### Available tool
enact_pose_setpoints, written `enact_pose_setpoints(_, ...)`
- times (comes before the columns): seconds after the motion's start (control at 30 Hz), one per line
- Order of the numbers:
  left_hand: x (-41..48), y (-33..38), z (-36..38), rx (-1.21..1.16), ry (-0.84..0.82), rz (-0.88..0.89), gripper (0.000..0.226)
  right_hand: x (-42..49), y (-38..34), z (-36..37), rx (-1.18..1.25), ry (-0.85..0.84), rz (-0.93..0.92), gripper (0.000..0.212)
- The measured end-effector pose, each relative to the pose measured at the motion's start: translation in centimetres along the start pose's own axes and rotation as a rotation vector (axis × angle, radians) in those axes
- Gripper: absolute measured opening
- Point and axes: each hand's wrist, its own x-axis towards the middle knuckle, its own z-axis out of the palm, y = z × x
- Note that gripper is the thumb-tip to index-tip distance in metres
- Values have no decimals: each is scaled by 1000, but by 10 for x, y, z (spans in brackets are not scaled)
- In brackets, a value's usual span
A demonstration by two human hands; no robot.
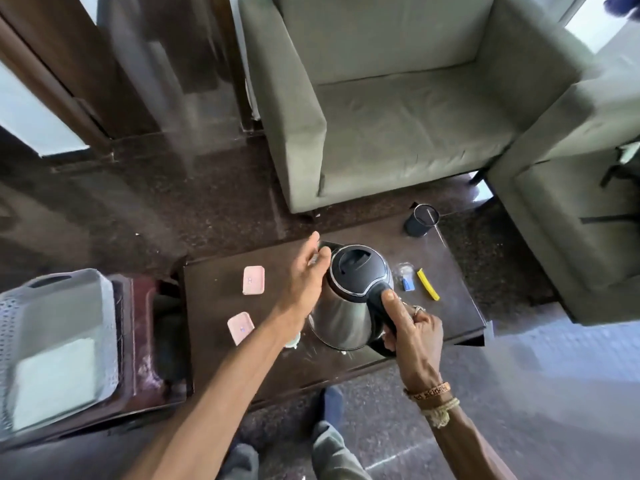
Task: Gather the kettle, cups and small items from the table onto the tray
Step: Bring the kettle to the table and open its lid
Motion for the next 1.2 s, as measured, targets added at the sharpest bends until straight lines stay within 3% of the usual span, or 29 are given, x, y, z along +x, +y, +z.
enact_pose_setpoints(0.1,-20,-9,14,402,90,238,46,-3,0,-1,-11,0,-23,67)
enact_pose_setpoints(0.17,-25,-14,16,467,131,259,49,-7,-2,-1,2,-6,-32,67)
enact_pose_setpoints(0.27,-25,-16,14,330,115,257,54,-13,-5,1,76,-14,10,70)
enact_pose_setpoints(0.37,-25,-22,3,24,172,142,73,-19,-8,1,114,-52,20,71)
enact_pose_setpoints(0.47,-20,-30,-23,-115,12,-15,82,-28,-11,-3,165,-106,16,65)
enact_pose_setpoints(0.57,-15,-27,-39,-95,-104,0,74,-34,-16,-10,165,-161,-12,68)
enact_pose_setpoints(0.77,-18,-21,-37,-49,-72,138,56,-43,-26,-19,225,-250,-33,68)
enact_pose_setpoints(1.07,-16,-12,-39,-185,-55,135,48,-42,-57,-21,8,-320,-33,87)
enact_pose_setpoints(1.2,-19,-4,-40,-171,-54,152,46,-42,-70,-28,-93,-476,17,86)
